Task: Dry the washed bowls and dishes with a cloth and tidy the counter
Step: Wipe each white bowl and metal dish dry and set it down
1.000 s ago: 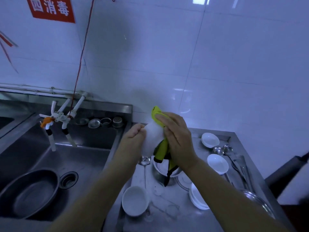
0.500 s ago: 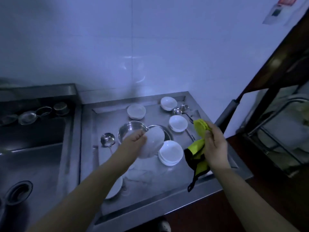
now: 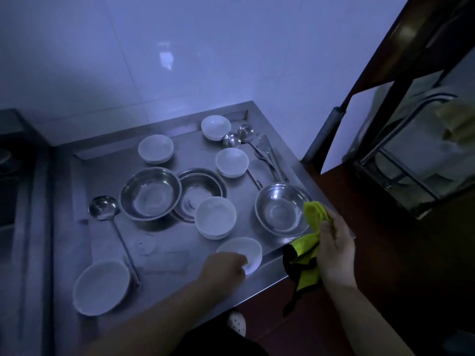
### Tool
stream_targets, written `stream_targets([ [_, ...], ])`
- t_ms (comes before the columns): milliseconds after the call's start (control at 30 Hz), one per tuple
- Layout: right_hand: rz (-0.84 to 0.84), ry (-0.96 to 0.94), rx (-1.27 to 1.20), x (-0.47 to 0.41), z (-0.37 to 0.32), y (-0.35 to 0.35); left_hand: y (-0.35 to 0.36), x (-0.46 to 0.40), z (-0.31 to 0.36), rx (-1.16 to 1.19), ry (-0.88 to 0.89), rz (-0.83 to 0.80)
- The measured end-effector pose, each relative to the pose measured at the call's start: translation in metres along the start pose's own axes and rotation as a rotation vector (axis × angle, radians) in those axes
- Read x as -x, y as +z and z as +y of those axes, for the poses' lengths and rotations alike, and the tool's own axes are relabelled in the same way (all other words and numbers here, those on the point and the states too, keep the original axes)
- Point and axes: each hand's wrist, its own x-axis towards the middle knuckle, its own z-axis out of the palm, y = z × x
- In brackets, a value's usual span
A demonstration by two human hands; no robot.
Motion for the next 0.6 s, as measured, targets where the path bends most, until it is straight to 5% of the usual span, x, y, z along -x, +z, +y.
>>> stream_targets([
  [167,-0.057,0.058,-0.031,-0.013,0.021,-0.011,0.019,-0.021,0.014,-0.294,0.177,-0.037],
  [600,-0.252,-0.019,-0.059,-0.036,0.025,0.016,0.033,-0.018,0.014,-0.337,0.267,0.045],
])
